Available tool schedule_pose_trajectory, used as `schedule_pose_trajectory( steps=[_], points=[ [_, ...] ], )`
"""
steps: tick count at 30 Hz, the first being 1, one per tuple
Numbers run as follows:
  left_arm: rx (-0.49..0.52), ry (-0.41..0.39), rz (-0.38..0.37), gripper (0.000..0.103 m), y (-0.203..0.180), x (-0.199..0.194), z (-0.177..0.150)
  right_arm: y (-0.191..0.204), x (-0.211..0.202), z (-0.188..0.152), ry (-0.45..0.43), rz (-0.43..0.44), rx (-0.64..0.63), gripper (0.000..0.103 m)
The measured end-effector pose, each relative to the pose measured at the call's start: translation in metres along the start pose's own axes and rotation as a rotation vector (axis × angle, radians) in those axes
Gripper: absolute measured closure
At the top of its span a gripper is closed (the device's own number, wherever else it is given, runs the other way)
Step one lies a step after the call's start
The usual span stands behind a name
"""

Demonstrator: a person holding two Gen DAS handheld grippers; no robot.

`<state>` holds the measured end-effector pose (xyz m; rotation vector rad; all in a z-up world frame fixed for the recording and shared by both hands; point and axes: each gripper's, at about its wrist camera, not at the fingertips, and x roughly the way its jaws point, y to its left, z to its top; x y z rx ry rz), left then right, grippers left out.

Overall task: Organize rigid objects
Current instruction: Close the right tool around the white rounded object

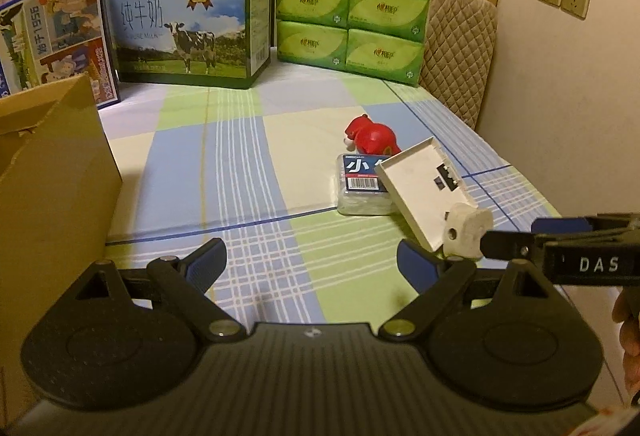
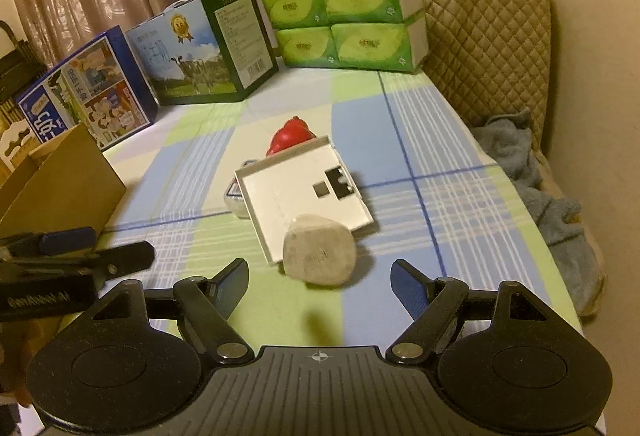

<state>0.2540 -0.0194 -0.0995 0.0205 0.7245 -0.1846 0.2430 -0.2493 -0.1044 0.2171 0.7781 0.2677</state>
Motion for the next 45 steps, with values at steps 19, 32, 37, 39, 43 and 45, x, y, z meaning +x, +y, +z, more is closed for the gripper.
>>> schedule_pose_trajectory(
  steps=[19, 32, 37, 39, 43, 45],
  points=[
    [-0.037, 0.017, -0.025, 0.013, 0.011, 0.012, -0.001, 0.003, 0.047, 0.009, 0.061, -0.025, -0.013, 0.049],
    [-0.041, 0.028, -0.03, 0.014, 0.011, 0.014, -0.002, 0.0, 0.046, 0.009, 0.079, -0.041, -0.004, 0.056],
    [-0.038, 0.029, -0.033, 0.014, 0.011, 0.014, -0.003, 0.002, 0.037, 0.012, 0.053, -0.05, -0.013, 0.057],
    [-0.039, 0.029, -0.034, 0.014, 0.011, 0.015, -0.003, 0.002, 0.035, 0.013, 0.048, -0.043, -0.006, 0.057],
    [-0.041, 0.028, -0.035, 0.014, 0.012, 0.015, -0.003, 0.001, 0.027, 0.013, 0.037, -0.023, 0.017, 0.057],
    [-0.042, 0.029, -0.035, 0.014, 0.012, 0.015, -0.002, 0.001, 0.023, 0.014, 0.028, -0.021, 0.021, 0.057]
  ],
)
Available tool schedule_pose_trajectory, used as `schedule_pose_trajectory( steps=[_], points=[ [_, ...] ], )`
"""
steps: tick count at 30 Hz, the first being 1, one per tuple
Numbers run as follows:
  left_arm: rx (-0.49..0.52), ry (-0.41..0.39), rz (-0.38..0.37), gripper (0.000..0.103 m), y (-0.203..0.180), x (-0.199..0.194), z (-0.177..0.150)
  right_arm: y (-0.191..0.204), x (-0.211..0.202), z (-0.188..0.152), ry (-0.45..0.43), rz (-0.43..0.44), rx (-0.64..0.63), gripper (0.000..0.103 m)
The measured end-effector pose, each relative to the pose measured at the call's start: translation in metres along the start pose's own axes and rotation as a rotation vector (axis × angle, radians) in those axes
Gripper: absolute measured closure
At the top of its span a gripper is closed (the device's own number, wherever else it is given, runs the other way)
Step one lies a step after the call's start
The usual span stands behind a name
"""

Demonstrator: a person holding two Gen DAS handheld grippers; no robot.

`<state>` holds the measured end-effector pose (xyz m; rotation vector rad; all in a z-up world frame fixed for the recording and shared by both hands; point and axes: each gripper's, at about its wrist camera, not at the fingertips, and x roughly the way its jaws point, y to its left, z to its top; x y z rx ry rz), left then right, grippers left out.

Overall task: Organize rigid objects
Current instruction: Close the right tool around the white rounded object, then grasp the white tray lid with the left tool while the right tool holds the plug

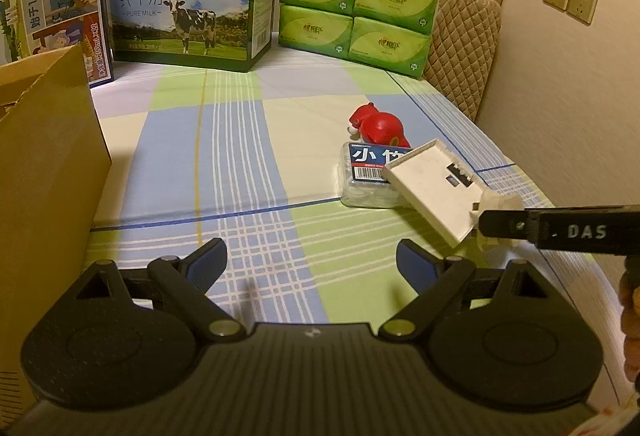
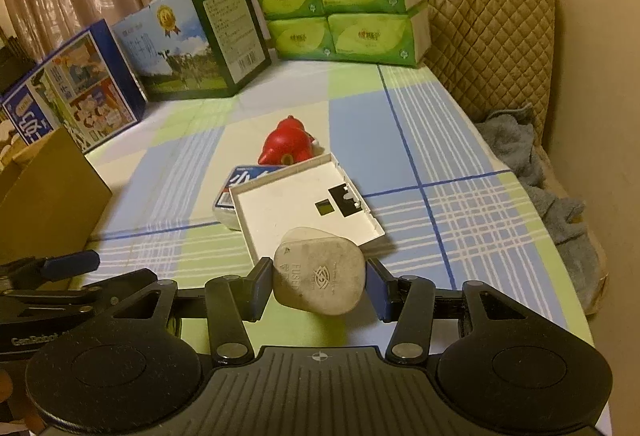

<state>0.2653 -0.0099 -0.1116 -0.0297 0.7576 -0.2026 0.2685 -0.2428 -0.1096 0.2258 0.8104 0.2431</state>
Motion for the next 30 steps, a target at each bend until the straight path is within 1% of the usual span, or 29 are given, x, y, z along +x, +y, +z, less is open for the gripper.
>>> schedule_pose_trajectory(
  steps=[3, 8, 17, 23, 26, 30],
  points=[
    [0.0, 0.0, 0.001, 0.014, 0.0, 0.0, 0.0, -0.001, -0.007, -0.001, -0.014, 0.002, 0.009, 0.057],
    [0.001, -0.004, 0.0, 0.014, 0.0, 0.0, 0.001, -0.007, -0.012, 0.002, -0.035, -0.028, 0.011, 0.057],
    [0.01, 0.004, -0.005, 0.014, -0.002, 0.005, -0.001, -0.023, 0.003, 0.022, -0.084, -0.107, -0.001, 0.057],
    [0.01, 0.006, -0.006, 0.014, -0.002, 0.005, -0.002, -0.038, 0.017, 0.029, -0.084, -0.161, 0.015, 0.057],
    [0.012, 0.008, -0.009, 0.014, -0.002, 0.006, -0.002, -0.045, 0.026, 0.029, -0.052, -0.158, 0.016, 0.057],
    [0.015, 0.01, -0.013, 0.014, -0.002, 0.006, -0.003, -0.047, 0.031, 0.024, -0.004, -0.094, 0.02, 0.057]
  ],
)
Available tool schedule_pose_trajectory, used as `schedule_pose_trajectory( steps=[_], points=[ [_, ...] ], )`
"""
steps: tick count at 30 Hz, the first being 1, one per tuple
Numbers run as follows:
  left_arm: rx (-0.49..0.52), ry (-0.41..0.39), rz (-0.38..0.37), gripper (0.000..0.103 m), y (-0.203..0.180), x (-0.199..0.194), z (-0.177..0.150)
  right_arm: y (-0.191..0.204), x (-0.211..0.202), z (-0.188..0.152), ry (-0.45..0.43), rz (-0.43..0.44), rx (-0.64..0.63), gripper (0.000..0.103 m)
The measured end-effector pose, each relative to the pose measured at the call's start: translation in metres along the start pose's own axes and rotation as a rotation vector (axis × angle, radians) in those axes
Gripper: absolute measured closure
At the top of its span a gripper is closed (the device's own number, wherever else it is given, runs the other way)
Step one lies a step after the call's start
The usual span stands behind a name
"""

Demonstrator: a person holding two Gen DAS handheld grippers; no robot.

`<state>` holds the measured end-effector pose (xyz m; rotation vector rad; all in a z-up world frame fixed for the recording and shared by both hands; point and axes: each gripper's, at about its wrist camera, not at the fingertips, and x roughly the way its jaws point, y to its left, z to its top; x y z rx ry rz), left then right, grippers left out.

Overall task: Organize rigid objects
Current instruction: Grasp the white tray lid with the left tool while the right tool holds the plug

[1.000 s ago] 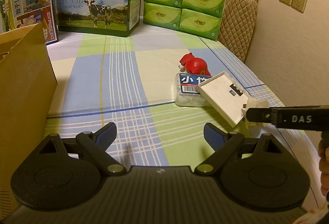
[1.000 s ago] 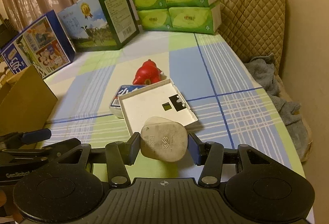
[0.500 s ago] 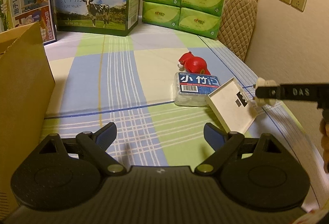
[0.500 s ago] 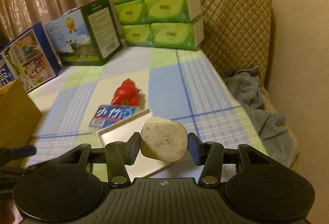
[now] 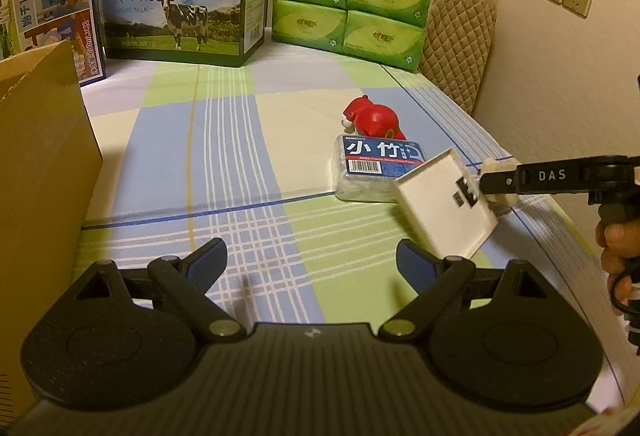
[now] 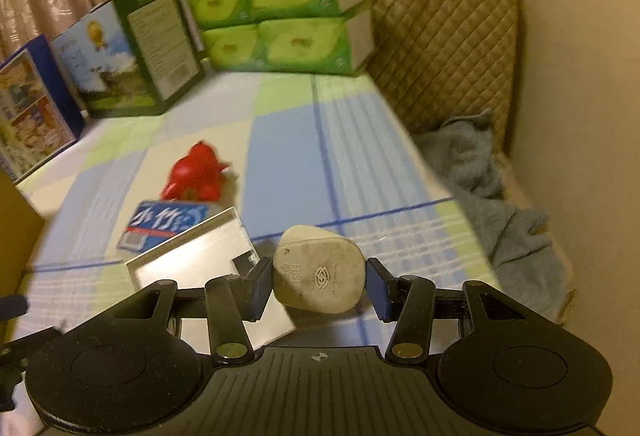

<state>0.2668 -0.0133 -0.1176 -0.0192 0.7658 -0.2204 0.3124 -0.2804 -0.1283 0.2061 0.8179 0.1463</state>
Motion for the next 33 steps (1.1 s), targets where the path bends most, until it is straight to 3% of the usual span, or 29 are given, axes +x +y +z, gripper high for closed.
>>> schedule_pose_trajectory(
  steps=[6, 8, 17, 33],
  points=[
    [-0.003, 0.002, -0.032, 0.014, -0.001, -0.001, -0.002, 0.02, -0.007, -0.01, 0.08, 0.209, 0.017, 0.057],
    [0.002, 0.002, -0.051, 0.014, -0.005, -0.001, -0.003, 0.026, -0.01, -0.011, 0.083, 0.239, 0.019, 0.057],
    [0.016, 0.052, -0.076, 0.014, -0.038, 0.023, -0.013, 0.025, -0.025, -0.009, 0.032, 0.167, 0.014, 0.057],
    [0.097, 0.03, 0.027, 0.013, -0.062, 0.05, -0.019, 0.016, -0.022, -0.007, 0.025, 0.159, 0.028, 0.057]
  ],
)
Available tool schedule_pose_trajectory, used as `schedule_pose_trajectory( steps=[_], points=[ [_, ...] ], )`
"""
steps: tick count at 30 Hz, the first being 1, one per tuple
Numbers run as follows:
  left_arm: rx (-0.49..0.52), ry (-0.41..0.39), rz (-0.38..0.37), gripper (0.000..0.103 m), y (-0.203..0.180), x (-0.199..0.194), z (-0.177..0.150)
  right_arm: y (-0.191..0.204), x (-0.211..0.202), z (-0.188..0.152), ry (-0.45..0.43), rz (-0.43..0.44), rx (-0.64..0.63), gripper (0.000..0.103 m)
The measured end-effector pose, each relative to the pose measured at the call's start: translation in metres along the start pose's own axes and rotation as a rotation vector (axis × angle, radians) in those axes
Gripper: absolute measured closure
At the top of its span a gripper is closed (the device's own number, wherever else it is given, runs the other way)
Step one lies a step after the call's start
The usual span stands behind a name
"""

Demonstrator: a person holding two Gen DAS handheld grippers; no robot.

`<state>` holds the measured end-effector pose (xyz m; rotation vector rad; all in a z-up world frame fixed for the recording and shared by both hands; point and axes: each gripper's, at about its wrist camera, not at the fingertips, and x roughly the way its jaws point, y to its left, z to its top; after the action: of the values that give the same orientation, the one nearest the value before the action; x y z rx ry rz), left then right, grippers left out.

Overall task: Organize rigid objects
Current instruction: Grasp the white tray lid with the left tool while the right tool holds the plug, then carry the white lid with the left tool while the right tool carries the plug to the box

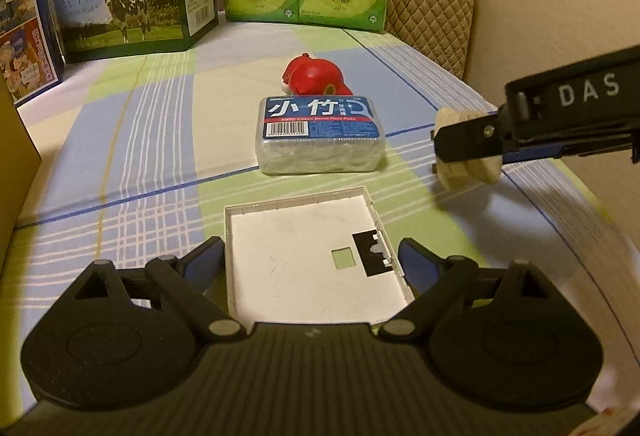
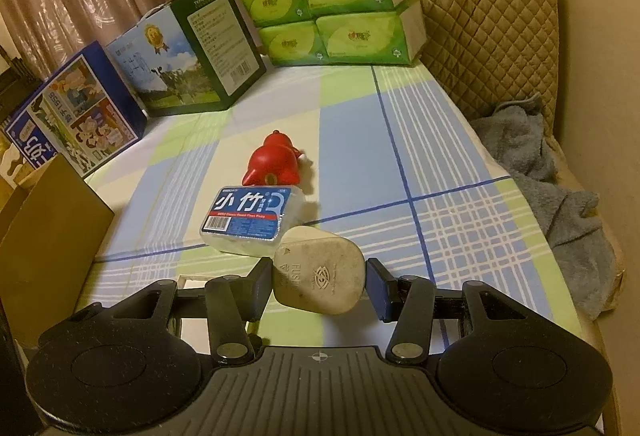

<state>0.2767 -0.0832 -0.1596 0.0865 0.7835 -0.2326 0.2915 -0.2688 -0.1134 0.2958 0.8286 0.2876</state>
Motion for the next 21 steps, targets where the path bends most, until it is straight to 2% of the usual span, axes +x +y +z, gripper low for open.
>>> schedule_pose_trajectory(
  steps=[9, 14, 21],
  points=[
    [0.021, 0.012, -0.008, 0.014, 0.009, -0.016, -0.004, 0.004, 0.004, 0.0, 0.003, 0.008, -0.008, 0.057],
    [0.021, 0.011, 0.005, 0.014, 0.016, -0.038, -0.009, 0.008, 0.001, -0.003, 0.004, 0.006, -0.013, 0.057],
    [-0.031, -0.005, 0.01, 0.014, 0.026, -0.079, -0.012, 0.022, -0.015, -0.013, -0.019, -0.008, -0.023, 0.057]
  ],
)
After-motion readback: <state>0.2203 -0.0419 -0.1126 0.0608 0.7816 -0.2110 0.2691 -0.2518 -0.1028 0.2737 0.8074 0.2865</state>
